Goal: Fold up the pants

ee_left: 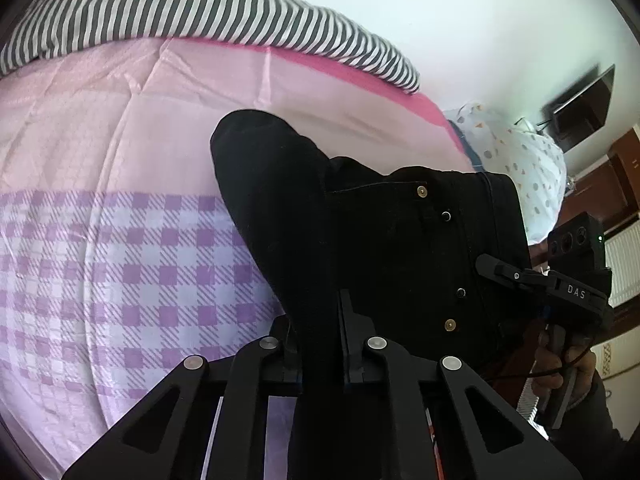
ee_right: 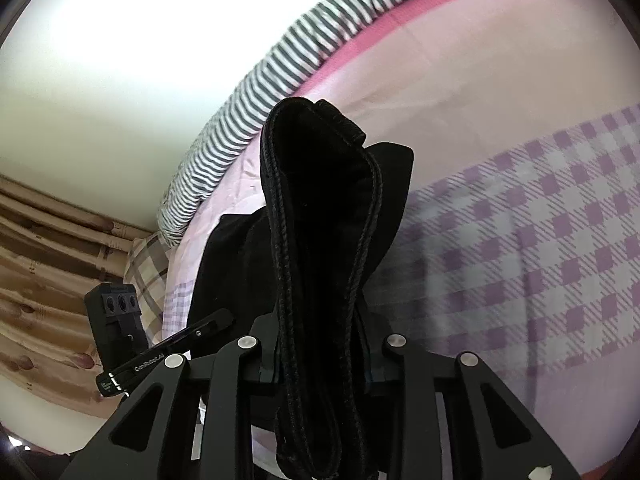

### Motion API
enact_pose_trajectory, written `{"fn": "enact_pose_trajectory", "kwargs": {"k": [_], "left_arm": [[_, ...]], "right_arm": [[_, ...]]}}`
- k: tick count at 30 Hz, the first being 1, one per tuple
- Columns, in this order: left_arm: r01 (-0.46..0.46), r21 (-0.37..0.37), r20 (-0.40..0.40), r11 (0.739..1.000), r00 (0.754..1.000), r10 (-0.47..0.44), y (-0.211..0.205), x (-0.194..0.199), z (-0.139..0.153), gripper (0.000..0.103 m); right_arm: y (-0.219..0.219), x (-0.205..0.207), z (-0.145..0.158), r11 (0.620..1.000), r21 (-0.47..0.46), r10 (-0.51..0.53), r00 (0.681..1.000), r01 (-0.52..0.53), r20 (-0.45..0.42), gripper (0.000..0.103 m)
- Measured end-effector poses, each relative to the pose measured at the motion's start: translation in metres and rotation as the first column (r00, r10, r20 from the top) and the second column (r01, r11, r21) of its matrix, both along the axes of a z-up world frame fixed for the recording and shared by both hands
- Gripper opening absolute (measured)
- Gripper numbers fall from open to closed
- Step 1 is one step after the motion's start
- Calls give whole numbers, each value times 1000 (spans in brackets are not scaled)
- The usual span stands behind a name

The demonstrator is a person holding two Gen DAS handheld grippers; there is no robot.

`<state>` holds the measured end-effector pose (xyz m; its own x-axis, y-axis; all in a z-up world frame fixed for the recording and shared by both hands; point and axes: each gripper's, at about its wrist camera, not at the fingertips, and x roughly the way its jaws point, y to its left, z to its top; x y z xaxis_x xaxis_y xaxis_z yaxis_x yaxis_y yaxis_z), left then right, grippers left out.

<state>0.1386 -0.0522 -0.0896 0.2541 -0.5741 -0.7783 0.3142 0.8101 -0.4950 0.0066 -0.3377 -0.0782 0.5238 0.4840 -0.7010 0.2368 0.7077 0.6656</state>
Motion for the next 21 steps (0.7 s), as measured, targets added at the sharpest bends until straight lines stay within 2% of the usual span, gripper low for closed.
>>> {"fn": "enact_pose_trajectory", "kwargs": {"k": [7, 11, 17, 21], "left_arm": [[-28, -9, 69, 1000, 997, 29, 38, 3, 38, 12], [-66, 29, 109, 997, 992, 62, 78, 12, 58, 12], [-142, 110, 171, 984, 978, 122, 146, 34, 74, 12], [-193, 146, 182, 970, 969, 166, 187, 51, 70, 12]], "right_arm": [[42, 22, 29, 999, -7, 50, 998, -49, 50, 26], [75, 48, 36, 995, 5, 98, 992, -99, 76, 26], [141, 105, 29, 984, 49, 167, 982, -172, 89, 26], [184, 148, 19, 974, 57, 215, 973, -220, 77, 26]]}}
